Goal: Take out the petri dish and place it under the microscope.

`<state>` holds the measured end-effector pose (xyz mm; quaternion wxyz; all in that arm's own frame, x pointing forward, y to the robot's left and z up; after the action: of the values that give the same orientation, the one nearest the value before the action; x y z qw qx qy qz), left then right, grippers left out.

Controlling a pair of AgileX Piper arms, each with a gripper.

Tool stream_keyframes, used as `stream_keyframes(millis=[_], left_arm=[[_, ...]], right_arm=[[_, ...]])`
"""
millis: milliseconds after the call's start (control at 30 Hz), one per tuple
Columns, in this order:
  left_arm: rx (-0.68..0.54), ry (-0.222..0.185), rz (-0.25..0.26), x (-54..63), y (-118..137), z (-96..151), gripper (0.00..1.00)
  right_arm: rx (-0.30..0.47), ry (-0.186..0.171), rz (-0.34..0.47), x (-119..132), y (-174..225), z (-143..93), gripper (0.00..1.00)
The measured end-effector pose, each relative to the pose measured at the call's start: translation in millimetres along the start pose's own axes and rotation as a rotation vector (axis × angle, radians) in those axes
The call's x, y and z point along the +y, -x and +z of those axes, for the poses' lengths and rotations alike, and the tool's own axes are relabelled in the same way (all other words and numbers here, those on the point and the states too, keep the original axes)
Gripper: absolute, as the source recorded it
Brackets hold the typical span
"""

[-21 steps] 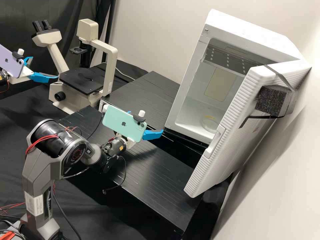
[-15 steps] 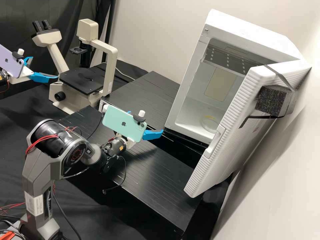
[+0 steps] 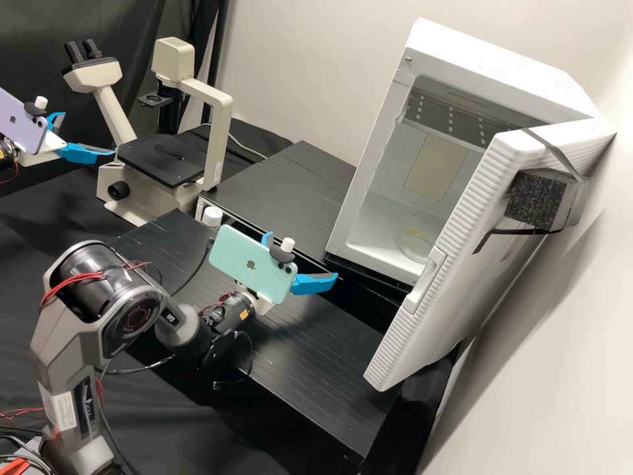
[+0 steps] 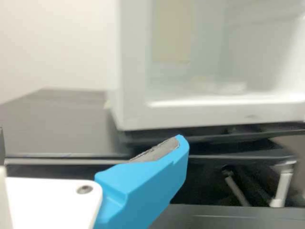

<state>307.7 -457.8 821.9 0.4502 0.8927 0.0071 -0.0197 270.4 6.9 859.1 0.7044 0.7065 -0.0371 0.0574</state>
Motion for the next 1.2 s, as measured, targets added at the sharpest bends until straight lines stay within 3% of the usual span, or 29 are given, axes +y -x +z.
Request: stream_keyframes(millis=[200, 433, 667, 1000, 1200], left_arm=[[0.000, 0.000, 0.000, 0.0, 0.0, 0.0, 1.00], [0.000, 0.000, 0.000, 0.0, 0.0, 0.0, 1.00], [0.000, 0.000, 0.000, 0.0, 0.0, 0.0, 1.00], [0.000, 0.000, 0.000, 0.0, 0.0, 0.0, 1.00], [0.000, 0.000, 0.000, 0.0, 0.0, 0.0, 1.00]], right_arm=[[-0.004, 0.000, 0.114, 31.8, 6.9, 18.0, 1.00], [-0.015, 0.035, 0.214, 61.7, -13.9, 31.6, 1.00], [-0.034, 0.097, 0.223, 75.9, -59.7, 44.1, 1.00], [-0.117, 0.090, 0.180, 81.5, -111.6, 68.5, 1.00], [-0.120, 0.083, 0.213, 93.2, -127.5, 68.3, 1.00]])
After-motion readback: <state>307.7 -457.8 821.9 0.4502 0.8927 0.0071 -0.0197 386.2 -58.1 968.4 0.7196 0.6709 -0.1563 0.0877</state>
